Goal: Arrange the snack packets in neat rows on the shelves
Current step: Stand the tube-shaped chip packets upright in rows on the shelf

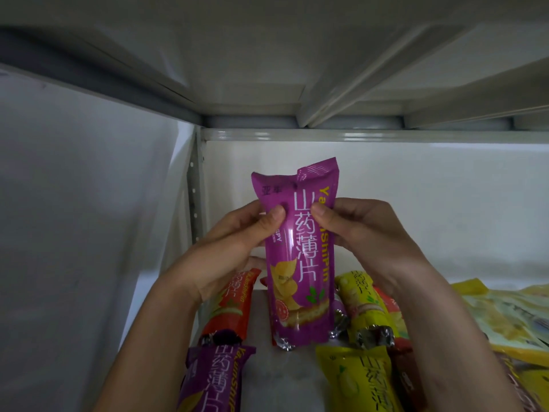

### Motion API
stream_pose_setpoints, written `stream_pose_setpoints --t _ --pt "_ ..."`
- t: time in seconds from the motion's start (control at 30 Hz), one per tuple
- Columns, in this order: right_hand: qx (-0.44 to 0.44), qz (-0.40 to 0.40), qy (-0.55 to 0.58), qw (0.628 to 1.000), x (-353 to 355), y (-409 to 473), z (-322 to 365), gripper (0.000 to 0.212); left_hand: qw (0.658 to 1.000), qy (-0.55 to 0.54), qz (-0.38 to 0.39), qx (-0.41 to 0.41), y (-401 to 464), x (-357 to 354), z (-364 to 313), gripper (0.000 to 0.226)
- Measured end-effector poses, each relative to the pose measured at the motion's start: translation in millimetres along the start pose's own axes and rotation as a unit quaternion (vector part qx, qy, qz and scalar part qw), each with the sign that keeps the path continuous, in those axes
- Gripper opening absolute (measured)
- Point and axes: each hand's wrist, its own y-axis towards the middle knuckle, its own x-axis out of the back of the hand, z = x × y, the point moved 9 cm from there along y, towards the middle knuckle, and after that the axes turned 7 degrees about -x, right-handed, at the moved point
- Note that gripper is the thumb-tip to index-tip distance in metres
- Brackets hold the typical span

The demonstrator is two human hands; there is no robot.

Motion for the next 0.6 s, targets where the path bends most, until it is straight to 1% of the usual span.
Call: stream_pose_setpoints --t 0.07,0.17,0.23,0.37,0.47,0.6 --pt "-0.006 0.015 -0.004 1.0 -3.7 -0.5 -0.8 0.02 0.999 -0.006 -0.03 -0.01 0.8 5.4 -2.6 0.046" --pt "-0.009 0.04 0.01 0.999 -9.7 -1.6 1.0 0.026 0.998 0.025 -0.058 -0.022 -0.1 13.4 -4.7 0.041" --pt "0.011 0.029 0.022 0.999 -8.1 -1.3 5.3 0.026 0.997 0.037 -0.057 -0.026 -0.6 14.8 -5.2 0.039" --pt "0.04 0.002 0.006 0.999 -2.6 -1.0 8.6 0.018 0.998 0.024 -0.048 -0.024 0.5 11.7 -6.6 0.045" --pt "0.044 0.01 -0.004 0.999 -5.1 -3.2 10.0 0.016 0.996 -0.003 -0.076 -0.047 1.1 15.3 -11.6 0.039" --pt "0.022 0.044 -0.002 0.999 -13.7 -4.7 11.9 0.02 0.992 0.028 -0.097 -0.074 0.1 21.5 -15.9 0.03"
